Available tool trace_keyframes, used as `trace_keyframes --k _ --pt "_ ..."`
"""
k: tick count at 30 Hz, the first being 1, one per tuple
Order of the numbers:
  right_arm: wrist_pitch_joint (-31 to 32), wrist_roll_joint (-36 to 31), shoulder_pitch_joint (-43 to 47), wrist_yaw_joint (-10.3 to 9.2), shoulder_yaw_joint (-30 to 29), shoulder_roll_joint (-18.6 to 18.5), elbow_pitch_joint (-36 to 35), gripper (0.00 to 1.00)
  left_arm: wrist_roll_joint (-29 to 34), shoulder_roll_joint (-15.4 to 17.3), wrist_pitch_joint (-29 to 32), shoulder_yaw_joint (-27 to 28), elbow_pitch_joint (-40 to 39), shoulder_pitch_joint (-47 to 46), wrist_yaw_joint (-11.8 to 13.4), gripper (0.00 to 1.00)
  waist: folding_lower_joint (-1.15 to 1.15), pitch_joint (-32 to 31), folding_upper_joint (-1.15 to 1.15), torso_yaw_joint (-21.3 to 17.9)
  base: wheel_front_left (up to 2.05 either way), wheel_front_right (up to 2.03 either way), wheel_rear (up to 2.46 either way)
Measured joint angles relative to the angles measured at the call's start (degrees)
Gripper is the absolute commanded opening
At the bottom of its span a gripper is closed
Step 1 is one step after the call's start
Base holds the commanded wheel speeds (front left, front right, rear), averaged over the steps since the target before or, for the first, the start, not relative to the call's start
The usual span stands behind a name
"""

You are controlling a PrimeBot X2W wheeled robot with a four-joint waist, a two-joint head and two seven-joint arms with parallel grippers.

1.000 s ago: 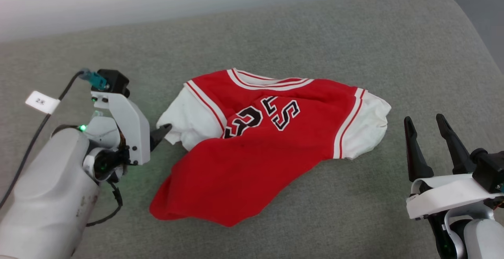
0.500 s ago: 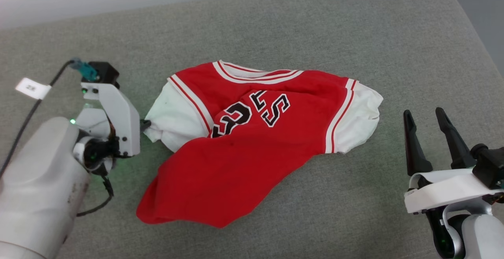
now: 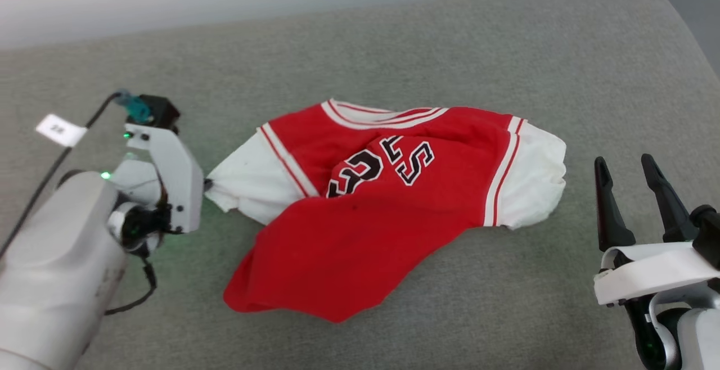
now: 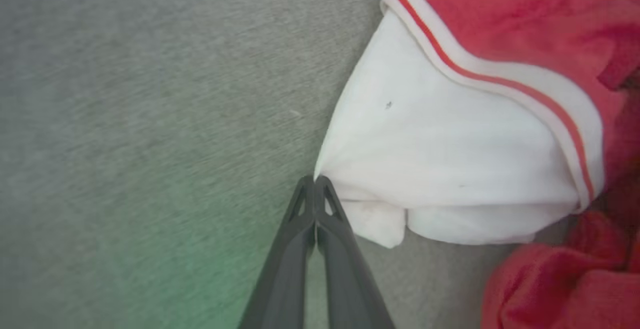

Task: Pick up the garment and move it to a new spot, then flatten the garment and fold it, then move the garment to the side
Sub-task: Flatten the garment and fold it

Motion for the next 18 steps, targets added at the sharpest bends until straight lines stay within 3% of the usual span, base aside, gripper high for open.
trace_keyframes --k 5,14,18 --pt "1.05 -0.01 1.57 0.00 -0.94 -0.51 -0.69 1.00 0.10 3.02 -1.41 0.73 -3.28 1.70 1.01 0.00 0.00 -2.05 0.00 1.97 0.00 0.00 0.00" --pt "3.20 -0.02 3.72 0.00 -1.42 -0.94 -2.41 1.00 0.74 11.81 -2.81 1.62 -9.38 8.66 3.98 0.00 0.00 -5.98 0.00 5.37 0.00 0.00 0.00" --pt "3.98 -0.02 4.69 0.00 -1.43 -0.96 -3.07 1.00 -0.01 12.40 -4.22 2.11 -9.88 11.57 4.64 0.00 0.00 -7.32 0.00 6.23 0.00 0.00 0.00"
